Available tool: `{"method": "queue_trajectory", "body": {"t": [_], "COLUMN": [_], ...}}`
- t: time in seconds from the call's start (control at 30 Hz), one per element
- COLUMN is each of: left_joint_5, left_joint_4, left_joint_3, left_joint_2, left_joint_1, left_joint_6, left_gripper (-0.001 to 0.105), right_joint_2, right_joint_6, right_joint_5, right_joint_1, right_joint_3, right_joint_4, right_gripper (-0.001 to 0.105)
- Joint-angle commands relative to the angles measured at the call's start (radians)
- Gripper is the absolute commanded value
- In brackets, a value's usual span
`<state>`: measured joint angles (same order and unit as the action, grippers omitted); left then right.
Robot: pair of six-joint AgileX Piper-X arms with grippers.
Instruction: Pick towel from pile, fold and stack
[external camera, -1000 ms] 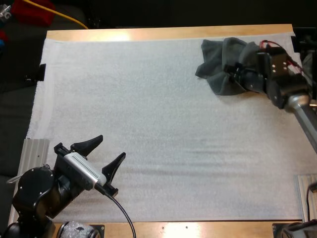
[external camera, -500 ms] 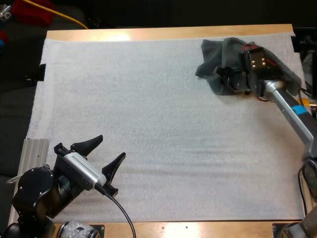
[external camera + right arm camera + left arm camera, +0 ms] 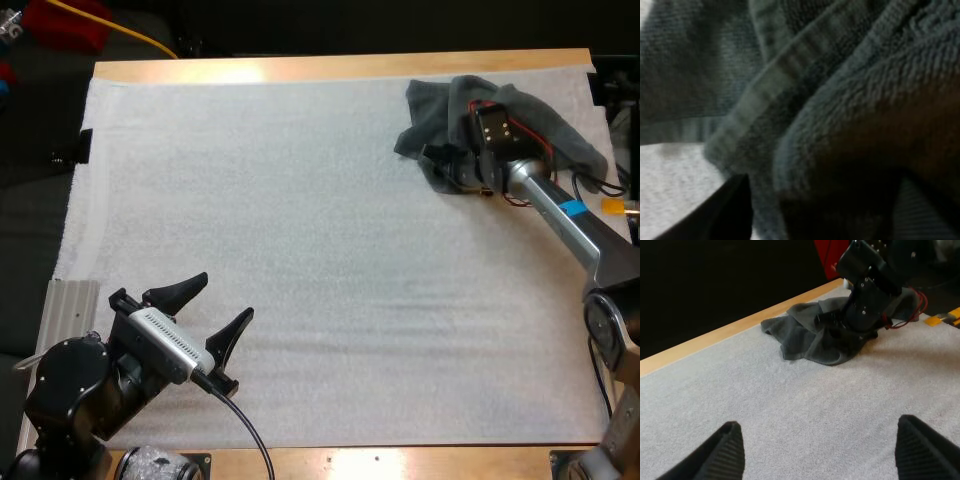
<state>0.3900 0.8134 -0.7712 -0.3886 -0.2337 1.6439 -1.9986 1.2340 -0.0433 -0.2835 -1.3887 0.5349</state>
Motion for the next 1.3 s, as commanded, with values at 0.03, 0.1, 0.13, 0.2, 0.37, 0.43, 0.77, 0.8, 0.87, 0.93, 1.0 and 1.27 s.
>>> {"method": "queue_trajectory", "body": {"t": [0.03, 0.1, 0.13, 0.2, 0.37, 0.43, 0.77, 0.8, 0.87, 0.93, 1.0, 1.27], "left_joint_5": [0.007, 0.007, 0.007, 0.007, 0.007, 0.007, 0.007, 0.007, 0.007, 0.007, 0.007, 0.007], "left_joint_4": [-0.012, -0.012, -0.012, -0.012, -0.012, -0.012, -0.012, -0.012, -0.012, -0.012, -0.012, -0.012], "left_joint_3": [-0.006, -0.006, -0.006, -0.006, -0.006, -0.006, -0.006, -0.006, -0.006, -0.006, -0.006, -0.006], "left_joint_2": [-0.002, -0.002, -0.002, -0.002, -0.002, -0.002, -0.002, -0.002, -0.002, -0.002, -0.002, -0.002], "left_joint_1": [-0.005, -0.005, -0.005, -0.005, -0.005, -0.005, -0.005, -0.005, -0.005, -0.005, -0.005, -0.005], "left_joint_6": [0.004, 0.004, 0.004, 0.004, 0.004, 0.004, 0.004, 0.004, 0.004, 0.004, 0.004, 0.004], "left_gripper": [0.061, 0.061, 0.061, 0.061, 0.061, 0.061, 0.061, 0.061, 0.061, 0.061, 0.061, 0.061], "right_joint_2": [0.001, 0.002, 0.002, 0.002, 0.002, 0.01, 0.206, 0.226, 0.289, 0.341, 0.385, 0.538], "right_joint_6": [0.003, 0.022, 0.032, 0.046, 0.093, 0.117, 0.37, 0.383, 0.405, 0.413, 0.425, 0.476], "right_joint_5": [-0.019, -0.025, -0.024, -0.024, -0.022, -0.021, -0.032, -0.032, -0.036, -0.035, -0.035, -0.035], "right_joint_1": [-0.002, -0.002, -0.002, -0.002, -0.002, -0.002, -0.047, -0.05, -0.061, -0.071, -0.078, -0.165], "right_joint_3": [-0.009, -0.009, -0.009, -0.009, -0.009, -0.01, -0.014, -0.015, -0.021, -0.033, -0.053, -0.157], "right_joint_4": [0.006, 0.006, 0.008, 0.017, 0.063, 0.085, 0.105, 0.105, 0.106, 0.111, 0.131, 0.205], "right_gripper": [0.038, 0.027, 0.021, 0.012, 0.001, 0.001, 0.001, 0.001, 0.001, 0.001, 0.001, 0.001]}}
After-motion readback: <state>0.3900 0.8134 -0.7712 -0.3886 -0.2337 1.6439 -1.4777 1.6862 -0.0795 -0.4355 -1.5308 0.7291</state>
